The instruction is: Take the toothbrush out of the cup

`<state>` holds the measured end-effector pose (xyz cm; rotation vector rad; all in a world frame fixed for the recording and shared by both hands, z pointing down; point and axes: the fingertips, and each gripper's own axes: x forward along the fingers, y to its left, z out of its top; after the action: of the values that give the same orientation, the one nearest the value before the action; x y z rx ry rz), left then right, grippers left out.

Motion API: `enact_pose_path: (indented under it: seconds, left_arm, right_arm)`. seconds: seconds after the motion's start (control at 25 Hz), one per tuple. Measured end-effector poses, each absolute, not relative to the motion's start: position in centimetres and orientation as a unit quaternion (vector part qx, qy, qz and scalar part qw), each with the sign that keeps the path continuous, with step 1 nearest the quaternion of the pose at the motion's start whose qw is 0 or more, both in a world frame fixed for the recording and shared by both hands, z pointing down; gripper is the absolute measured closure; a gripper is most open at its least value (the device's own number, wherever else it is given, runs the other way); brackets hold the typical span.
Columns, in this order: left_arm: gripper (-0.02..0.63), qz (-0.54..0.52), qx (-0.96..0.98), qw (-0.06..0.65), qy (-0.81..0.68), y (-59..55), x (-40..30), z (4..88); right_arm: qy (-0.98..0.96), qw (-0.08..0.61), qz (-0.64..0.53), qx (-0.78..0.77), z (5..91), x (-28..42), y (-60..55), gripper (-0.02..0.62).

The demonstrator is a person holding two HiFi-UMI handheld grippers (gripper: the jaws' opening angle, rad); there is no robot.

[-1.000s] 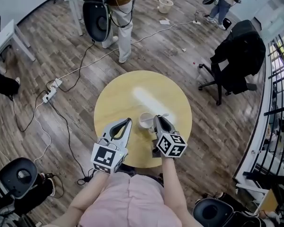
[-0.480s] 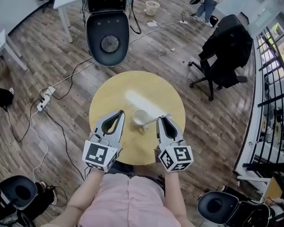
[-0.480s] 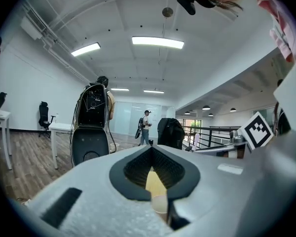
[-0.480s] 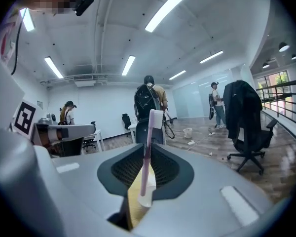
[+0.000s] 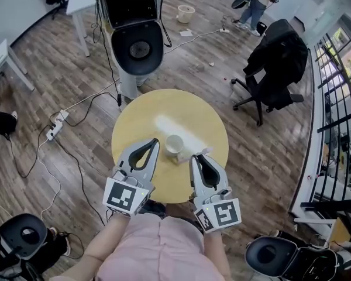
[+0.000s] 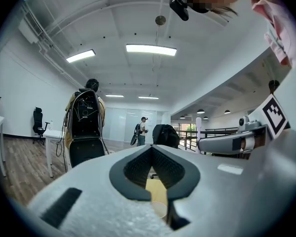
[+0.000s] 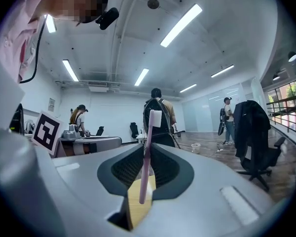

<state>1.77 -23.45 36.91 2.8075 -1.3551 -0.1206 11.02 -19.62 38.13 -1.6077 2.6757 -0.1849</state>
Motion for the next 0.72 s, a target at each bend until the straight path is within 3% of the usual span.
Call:
enact_pose_path:
  seconds: [0.72]
  left_arm:
    - [0.614, 0.001, 0.897, 0.030, -0.441, -23.2, 0.8, 37.9]
  right_arm:
    - [0.864, -0.002, -0.053, -0.501, 38.4, 9.2, -19.7, 0.545]
